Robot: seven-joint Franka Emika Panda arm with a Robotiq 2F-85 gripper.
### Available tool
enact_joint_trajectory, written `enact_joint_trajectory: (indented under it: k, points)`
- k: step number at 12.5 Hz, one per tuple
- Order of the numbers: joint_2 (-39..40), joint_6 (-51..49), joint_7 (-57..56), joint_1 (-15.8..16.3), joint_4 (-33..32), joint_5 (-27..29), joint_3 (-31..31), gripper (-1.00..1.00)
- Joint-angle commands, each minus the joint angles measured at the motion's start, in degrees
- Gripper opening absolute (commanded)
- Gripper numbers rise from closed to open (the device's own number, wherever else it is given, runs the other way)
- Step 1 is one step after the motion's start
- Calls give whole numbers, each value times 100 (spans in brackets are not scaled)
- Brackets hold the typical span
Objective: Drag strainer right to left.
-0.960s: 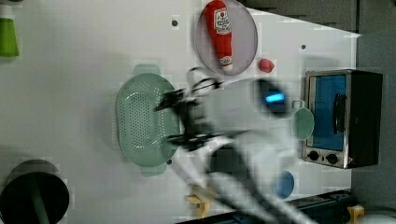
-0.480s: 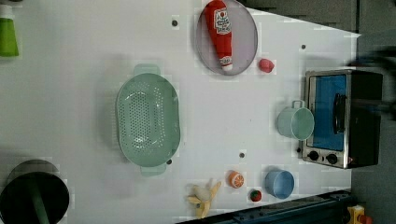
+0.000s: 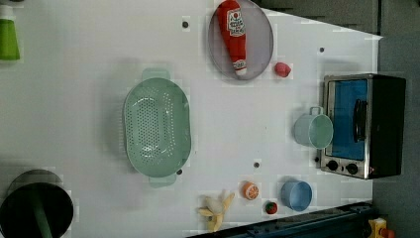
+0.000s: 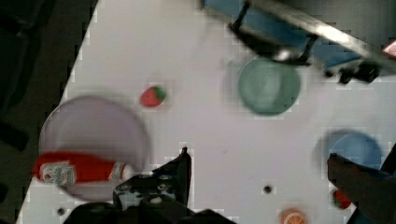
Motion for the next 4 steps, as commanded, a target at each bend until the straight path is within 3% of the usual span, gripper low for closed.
enact_joint_trajectory:
  k: [1, 4]
  points:
    - [436, -26, -506, 513, -243, 146, 532, 100]
    - [592, -26, -506, 514, -243, 146, 533, 100]
